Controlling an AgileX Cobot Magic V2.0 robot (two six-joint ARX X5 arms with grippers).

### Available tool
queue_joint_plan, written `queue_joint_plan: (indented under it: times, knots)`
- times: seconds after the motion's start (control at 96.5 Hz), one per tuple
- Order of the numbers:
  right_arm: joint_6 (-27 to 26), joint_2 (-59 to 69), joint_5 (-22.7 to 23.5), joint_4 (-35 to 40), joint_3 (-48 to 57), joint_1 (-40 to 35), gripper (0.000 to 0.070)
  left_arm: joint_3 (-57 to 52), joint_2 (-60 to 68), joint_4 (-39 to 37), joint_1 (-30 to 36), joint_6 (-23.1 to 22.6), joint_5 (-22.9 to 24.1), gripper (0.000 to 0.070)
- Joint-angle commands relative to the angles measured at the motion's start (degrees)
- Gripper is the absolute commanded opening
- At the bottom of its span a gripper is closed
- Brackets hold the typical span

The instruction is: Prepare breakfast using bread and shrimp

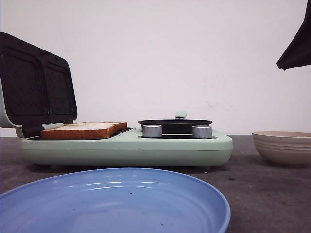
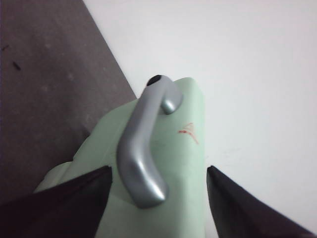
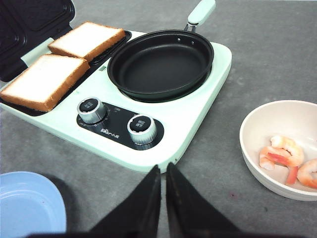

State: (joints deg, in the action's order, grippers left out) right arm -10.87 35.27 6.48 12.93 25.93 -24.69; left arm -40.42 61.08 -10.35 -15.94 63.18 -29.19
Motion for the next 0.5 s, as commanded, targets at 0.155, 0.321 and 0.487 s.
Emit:
queue_joint_plan:
  times: [0.155,0.321,0.487]
  knots:
    - [0.35,0.20,0.20,-0.68,0.24,-0.24,0.0008,-0.44,4.33,-4.63,0.79,0.57,-1.57,0.0350]
    - [0.28,0.20,0.17,-0.66,0.24,-0.24,0.0008,-0.44,6.69,-8.22,2.16,1.16,-1.57,0.0349]
    - [-0.33,0.20,0.17,-0.66,0.24,-0.24,0.0008,-0.44,8.98,-10.38,2.82,2.21,-1.46,0.0257]
